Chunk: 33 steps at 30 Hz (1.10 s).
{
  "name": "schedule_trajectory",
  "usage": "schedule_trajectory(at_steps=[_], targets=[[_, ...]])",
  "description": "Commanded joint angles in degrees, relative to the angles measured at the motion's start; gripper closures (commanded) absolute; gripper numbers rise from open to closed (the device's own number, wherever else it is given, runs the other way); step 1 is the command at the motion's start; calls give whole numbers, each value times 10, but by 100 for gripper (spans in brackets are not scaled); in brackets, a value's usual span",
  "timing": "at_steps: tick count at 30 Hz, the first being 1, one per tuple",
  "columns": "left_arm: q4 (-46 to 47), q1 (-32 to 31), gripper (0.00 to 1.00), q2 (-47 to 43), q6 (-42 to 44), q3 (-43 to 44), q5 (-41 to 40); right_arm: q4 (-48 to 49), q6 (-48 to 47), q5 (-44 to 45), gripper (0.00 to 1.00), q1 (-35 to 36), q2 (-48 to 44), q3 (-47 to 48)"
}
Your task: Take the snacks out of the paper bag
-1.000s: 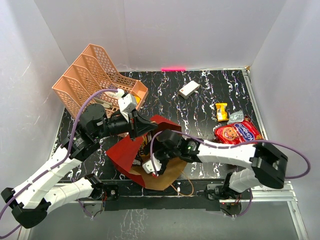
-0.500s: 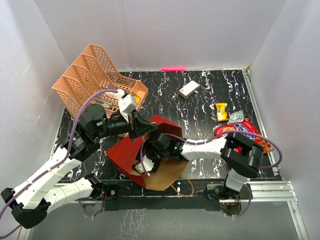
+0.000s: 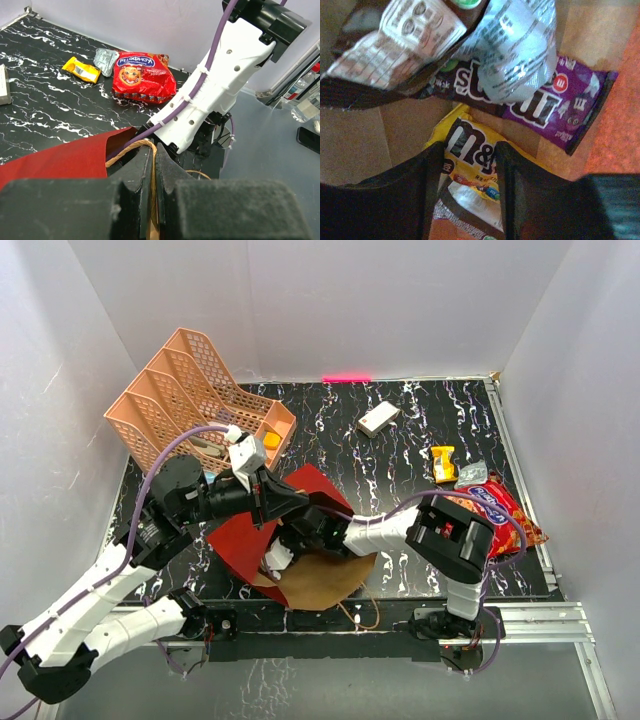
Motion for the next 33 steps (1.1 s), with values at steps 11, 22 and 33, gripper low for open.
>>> schedule_trajectory(at_steps=[11, 22, 33], targets=[[-29, -2, 100, -52, 10, -19, -28, 80, 71, 23, 87, -34, -46, -21], [-9, -2, 100, -53, 21, -28, -72, 3, 123, -166, 92, -28, -200, -90], [-10, -2, 100, -57, 28, -34, -103, -247, 273, -366, 93, -24, -487, -58]])
